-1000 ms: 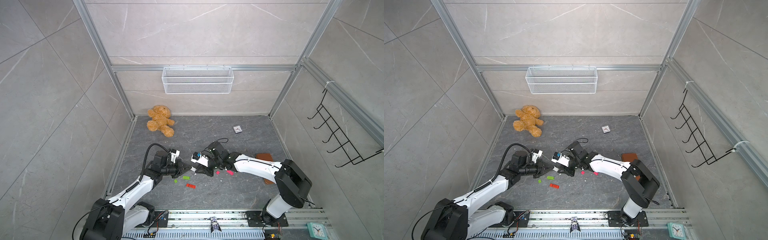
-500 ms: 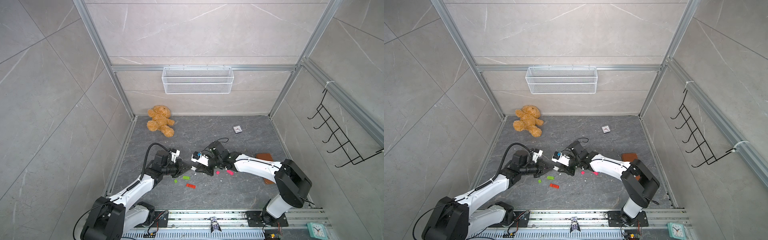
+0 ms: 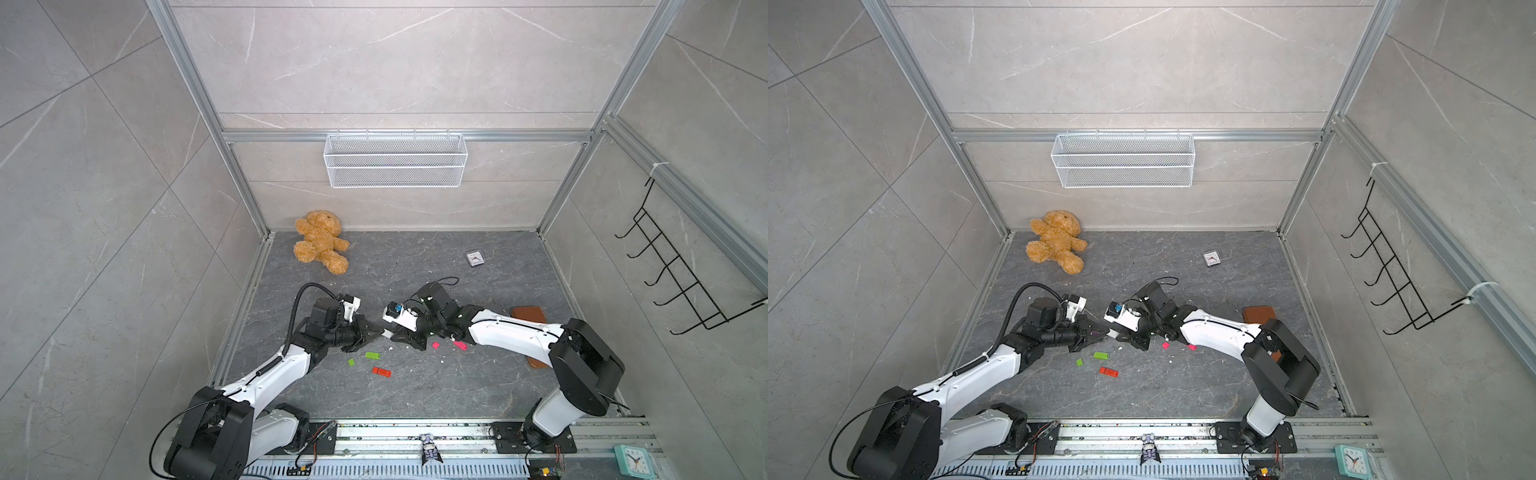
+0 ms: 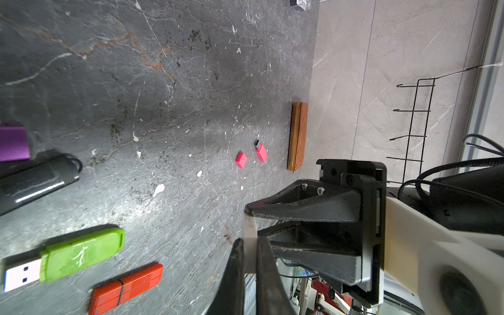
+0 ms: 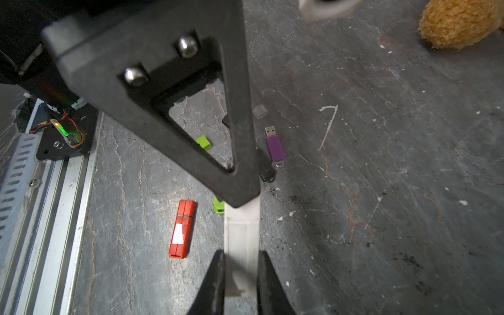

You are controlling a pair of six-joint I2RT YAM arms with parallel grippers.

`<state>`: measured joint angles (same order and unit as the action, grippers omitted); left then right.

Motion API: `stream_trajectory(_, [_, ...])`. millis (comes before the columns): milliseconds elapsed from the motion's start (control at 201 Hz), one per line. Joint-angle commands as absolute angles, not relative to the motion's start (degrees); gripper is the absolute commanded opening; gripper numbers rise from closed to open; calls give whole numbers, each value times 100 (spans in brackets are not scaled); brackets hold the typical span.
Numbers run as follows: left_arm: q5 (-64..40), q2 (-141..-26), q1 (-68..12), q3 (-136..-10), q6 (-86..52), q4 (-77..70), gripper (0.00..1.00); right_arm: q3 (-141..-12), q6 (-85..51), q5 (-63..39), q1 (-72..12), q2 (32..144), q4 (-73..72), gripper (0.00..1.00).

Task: Close the usb drive cover
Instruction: Close the cover of the USB drive, then place the USB drive at the center of the board.

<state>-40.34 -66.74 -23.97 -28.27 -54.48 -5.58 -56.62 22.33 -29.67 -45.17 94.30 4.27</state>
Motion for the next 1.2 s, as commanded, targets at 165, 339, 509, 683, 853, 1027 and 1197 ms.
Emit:
stream_trajectory(165, [-4192, -6632, -2707, -2841, -5331, -52, 0, -5838, 2490, -3379, -4629, 9003, -224, 10])
stream_trajectory(339, [-4158, -6590, -2707, -2904, -5268, 15, 14, -5734, 2443, -3341, -4623, 9071, -106, 10])
stream_trajectory(509, [-3855, -6263, -2708, -2874, -5221, 241, 46, -5563, 2498, -3071, -4629, 9067, 28, 10])
stream_trajectory(683, [-3562, -5986, -2707, -2799, -5223, 465, 54, -5507, 2550, -2926, -4640, 9086, 315, 10])
stream_trajectory(853, [-3326, -5754, -2707, -2808, -5189, 665, 57, -5487, 2649, -2817, -4641, 9097, 772, 11])
stream_trajectory(1027, [-3002, -5568, -2698, -2992, -4957, 1089, 59, -5658, 2715, -2489, -4725, 9277, 1498, 11])
stream_trajectory(1197, [-2892, -5461, -2672, -3154, -4779, 1405, 59, -5743, 2753, -2214, -4916, 9424, 1784, 12])
